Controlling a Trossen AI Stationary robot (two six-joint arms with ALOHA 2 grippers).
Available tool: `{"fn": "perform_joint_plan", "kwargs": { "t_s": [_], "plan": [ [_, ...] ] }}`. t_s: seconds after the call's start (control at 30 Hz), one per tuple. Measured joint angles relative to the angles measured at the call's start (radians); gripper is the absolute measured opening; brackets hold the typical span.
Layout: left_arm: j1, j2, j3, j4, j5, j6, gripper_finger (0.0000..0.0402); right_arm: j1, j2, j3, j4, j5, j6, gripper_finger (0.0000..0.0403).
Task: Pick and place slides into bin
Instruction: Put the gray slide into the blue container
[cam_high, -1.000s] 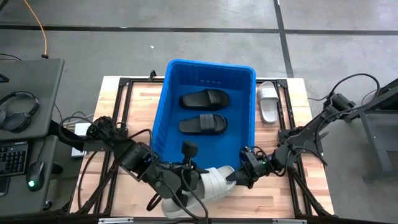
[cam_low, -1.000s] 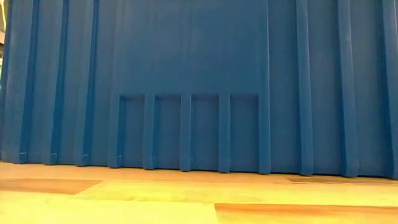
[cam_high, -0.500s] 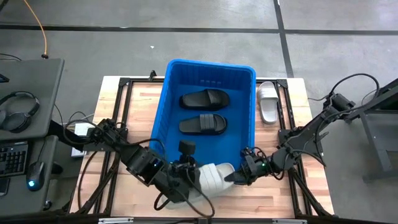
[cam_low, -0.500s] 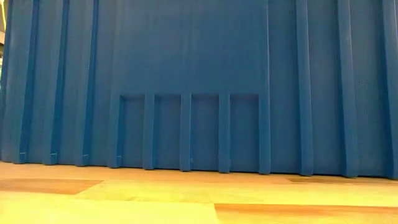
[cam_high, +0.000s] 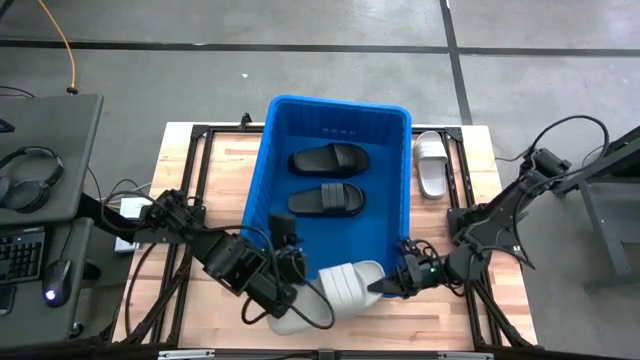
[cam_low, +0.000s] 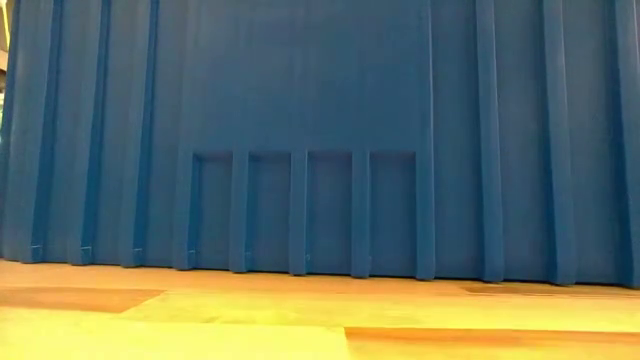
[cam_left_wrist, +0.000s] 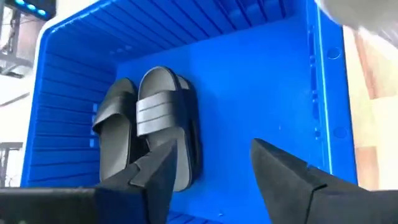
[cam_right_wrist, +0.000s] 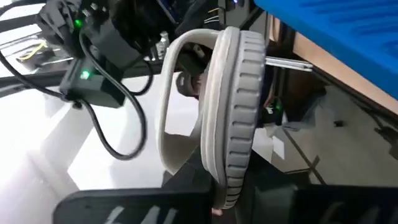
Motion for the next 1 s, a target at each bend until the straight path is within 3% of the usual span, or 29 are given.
{"fn": "perform_joint_plan", "kwargs": {
  "t_s": [0.2,0.3,0.4,0.67,0.8,1.0],
  "plan": [
    [-0.008,-0.047,0.011,0.012,-0.042,-0.024,0.0234,0.021,-0.037,0.0,-0.071,0.128,0.0,0.0002],
    [-0.013,-0.081,0.037,0.019,-0.027,-0.192,0.0253,0.029,-0.065,0.0,-0.163,0.175,0.004,0.0002],
    [-0.014,-0.123,0.047,0.066,-0.035,-0.286,0.0262,0.027,-0.088,0.0,-0.255,0.176,0.007,0.0002],
    [-0.024,-0.141,0.031,0.239,0.003,-0.28,0.0257,0.005,-0.122,-0.001,-0.348,0.119,-0.021,0.0002],
    [-0.055,-0.164,-0.055,0.403,-0.029,-0.273,0.0253,0.004,-0.15,-0.001,-0.348,0.118,-0.07,0.0002],
    [-0.065,-0.296,-0.305,0.62,-0.073,-0.324,0.0253,-0.003,-0.211,-0.001,-0.396,0.122,-0.132,0.0002]
  ]
}}
